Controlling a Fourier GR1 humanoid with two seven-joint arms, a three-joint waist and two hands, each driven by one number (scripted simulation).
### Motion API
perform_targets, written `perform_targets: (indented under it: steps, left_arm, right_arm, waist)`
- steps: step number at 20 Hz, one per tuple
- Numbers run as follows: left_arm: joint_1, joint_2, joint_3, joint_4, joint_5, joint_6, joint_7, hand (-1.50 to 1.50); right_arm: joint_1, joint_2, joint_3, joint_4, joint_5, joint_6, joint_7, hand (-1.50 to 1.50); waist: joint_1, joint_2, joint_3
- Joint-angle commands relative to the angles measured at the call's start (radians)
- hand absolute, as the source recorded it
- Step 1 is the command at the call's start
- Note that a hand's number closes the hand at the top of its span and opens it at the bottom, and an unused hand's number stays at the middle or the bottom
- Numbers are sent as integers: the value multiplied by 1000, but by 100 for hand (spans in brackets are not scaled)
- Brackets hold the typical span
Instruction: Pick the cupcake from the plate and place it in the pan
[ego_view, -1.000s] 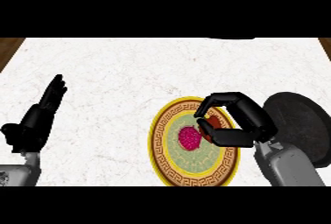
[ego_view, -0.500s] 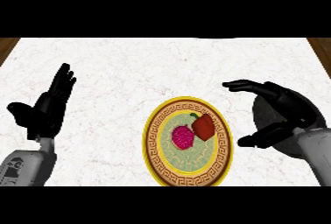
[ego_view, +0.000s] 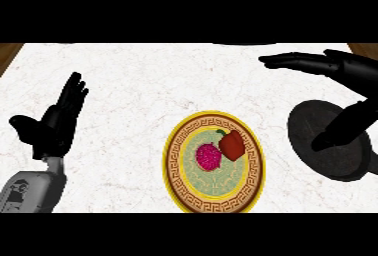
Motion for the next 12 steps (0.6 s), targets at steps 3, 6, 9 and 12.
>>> perform_targets:
  steps: [3,6,9,12]
  left_arm:
    - [14,-17,7,-3,-31,0,-25,0]
    - [19,-11,29,8,-18,-16,-16,0]
    - [-72,-31,45,91,-30,-30,-12,0]
    - [-18,-11,55,5,-9,-51,27,0]
  right_arm:
    - [-160,90,15,-10,52,25,147,-150]
    - [-150,156,56,-138,70,7,261,-150]
    - [-123,171,16,-90,73,75,219,-150]
    - [-141,223,31,-127,-3,138,334,-150]
  waist:
    - [3,2,0]
    - [-4,-2,0]
    - [-9,1,1]
    - [-8,-1,0]
